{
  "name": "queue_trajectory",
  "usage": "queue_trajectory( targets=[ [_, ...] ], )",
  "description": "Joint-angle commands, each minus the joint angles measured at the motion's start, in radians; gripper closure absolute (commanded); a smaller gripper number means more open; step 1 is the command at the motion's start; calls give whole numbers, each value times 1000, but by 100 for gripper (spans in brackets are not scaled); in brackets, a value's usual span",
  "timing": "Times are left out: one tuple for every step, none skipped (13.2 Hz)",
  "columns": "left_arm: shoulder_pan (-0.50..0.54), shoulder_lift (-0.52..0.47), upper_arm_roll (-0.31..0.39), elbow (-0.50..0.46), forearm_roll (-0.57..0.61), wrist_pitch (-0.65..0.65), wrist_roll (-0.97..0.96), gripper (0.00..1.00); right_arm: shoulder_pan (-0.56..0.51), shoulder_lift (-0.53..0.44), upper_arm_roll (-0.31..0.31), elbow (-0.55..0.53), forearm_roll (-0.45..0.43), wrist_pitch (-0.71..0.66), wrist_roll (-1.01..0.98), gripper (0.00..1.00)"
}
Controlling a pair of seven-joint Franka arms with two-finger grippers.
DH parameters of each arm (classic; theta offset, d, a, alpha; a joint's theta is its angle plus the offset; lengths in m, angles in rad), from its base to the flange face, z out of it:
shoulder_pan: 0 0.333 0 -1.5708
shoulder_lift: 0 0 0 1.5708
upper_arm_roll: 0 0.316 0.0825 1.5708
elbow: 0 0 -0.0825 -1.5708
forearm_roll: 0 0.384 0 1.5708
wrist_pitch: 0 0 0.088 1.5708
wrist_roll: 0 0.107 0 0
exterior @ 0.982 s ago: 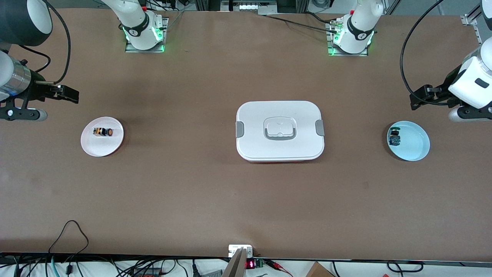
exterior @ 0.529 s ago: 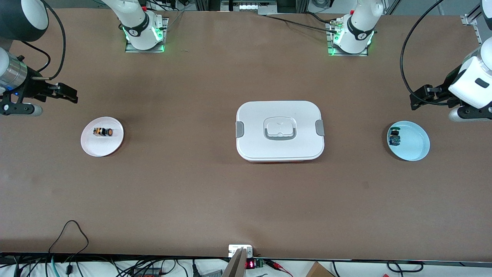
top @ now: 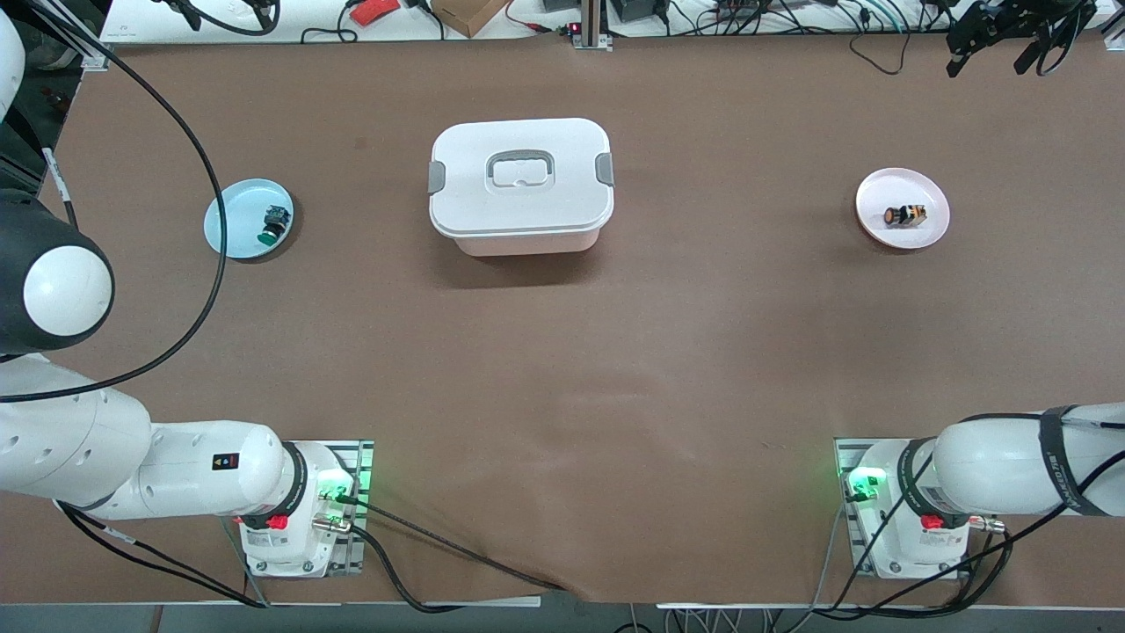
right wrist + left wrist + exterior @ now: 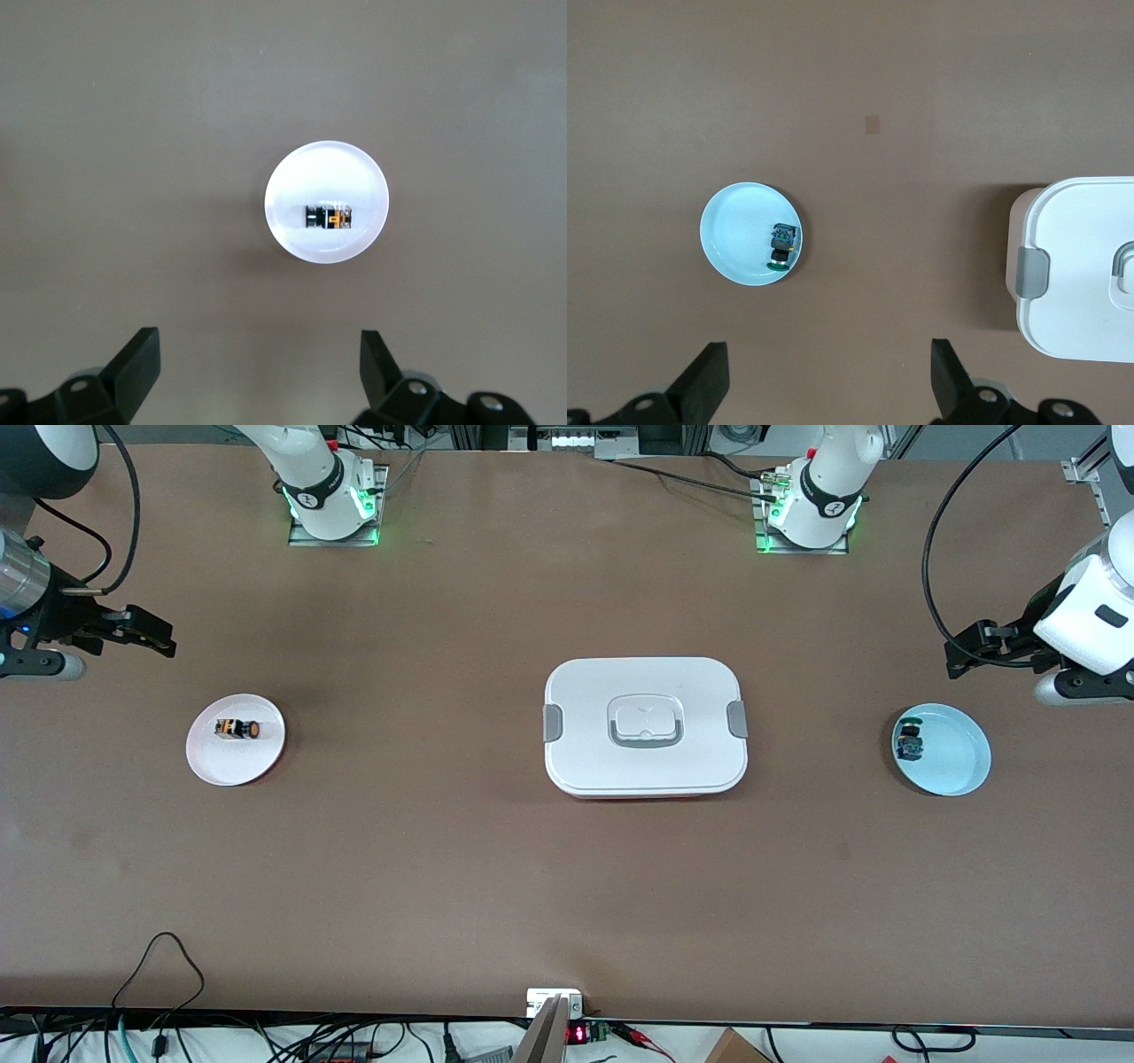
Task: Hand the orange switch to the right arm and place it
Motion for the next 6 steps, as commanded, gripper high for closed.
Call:
queue_trajectory(
  targets=[
    [1,15,-2,35,-15,-23,-10,0,-10,-5,2,27,17,-11,-13,0],
    [1,15,-2,35,-14,-23,-10,0,-11,-5,2,32,18,-11,-13,0],
    [-1,15,-2,35,-15,-23,-10,0,-10,-5,2,36,17,-16,-13,0],
    [1,15,-2,35,-15,-23,-10,0,-10,-5,3,47,17,-37,-13,0],
    [-1,15,-2,35,-15,-23,-10,0,-10,-5,2,52,17,-46,-13,0],
    [1,15,-2,35,-15,-23,-10,0,-10,-5,2,56,17,-46,-13,0]
  ],
)
